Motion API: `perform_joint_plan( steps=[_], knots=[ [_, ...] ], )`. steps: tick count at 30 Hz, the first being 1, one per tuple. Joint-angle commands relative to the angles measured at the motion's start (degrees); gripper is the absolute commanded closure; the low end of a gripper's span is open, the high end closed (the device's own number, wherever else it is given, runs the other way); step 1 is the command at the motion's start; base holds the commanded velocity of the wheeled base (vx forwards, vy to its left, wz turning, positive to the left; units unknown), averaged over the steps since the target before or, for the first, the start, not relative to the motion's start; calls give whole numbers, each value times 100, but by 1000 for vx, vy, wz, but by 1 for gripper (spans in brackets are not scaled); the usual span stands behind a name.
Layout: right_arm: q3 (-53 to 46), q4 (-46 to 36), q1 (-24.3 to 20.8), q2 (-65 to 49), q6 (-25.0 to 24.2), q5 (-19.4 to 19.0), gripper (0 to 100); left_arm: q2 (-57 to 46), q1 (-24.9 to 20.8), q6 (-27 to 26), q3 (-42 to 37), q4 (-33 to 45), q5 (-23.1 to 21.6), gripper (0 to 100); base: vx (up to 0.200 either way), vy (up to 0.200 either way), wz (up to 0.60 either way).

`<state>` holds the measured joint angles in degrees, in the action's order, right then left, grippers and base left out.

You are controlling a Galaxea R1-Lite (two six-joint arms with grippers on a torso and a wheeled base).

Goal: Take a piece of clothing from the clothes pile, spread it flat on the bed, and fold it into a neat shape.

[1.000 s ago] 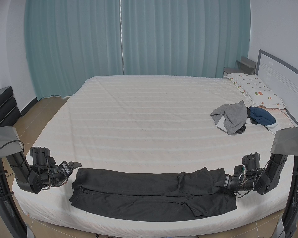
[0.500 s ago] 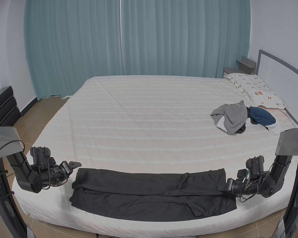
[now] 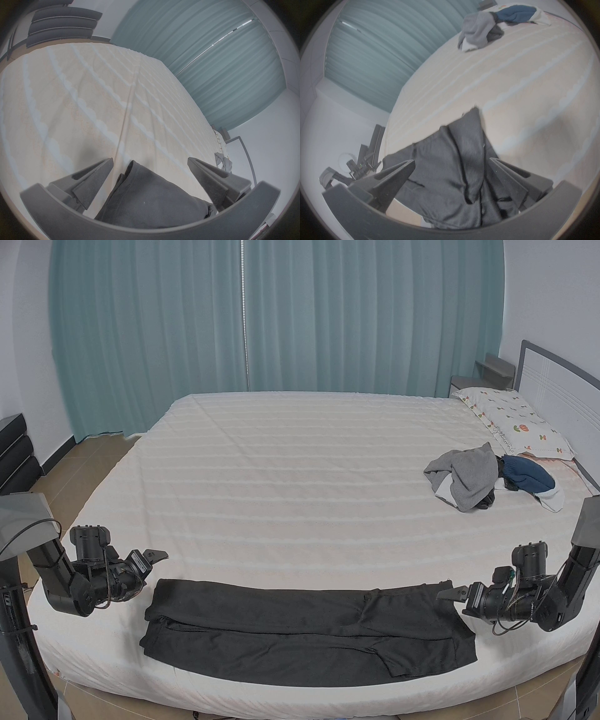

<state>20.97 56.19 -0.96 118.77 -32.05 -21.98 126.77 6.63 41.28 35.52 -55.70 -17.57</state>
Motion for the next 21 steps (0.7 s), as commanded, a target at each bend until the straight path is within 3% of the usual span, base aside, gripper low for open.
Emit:
perform_joint_plan(
  steps=[1, 4, 11, 21],
  knots=[
    [224, -2, 219, -65, -179, -8, 0, 217, -101, 3, 139, -2, -10, 0, 0, 0, 0],
    [364, -2, 219, 76, -504, -8, 0, 234, -136, -6, 165, -125, 25, 0, 0, 0, 0],
    [522, 6, 307, 234, -627, -17, 0, 190, -197, -23, -2, -855, 280, 0, 0, 0, 0],
    [645, 6, 290, 471, -794, -8, 0, 709, -312, -67, 157, -881, 280, 0, 0, 0, 0]
  ],
)
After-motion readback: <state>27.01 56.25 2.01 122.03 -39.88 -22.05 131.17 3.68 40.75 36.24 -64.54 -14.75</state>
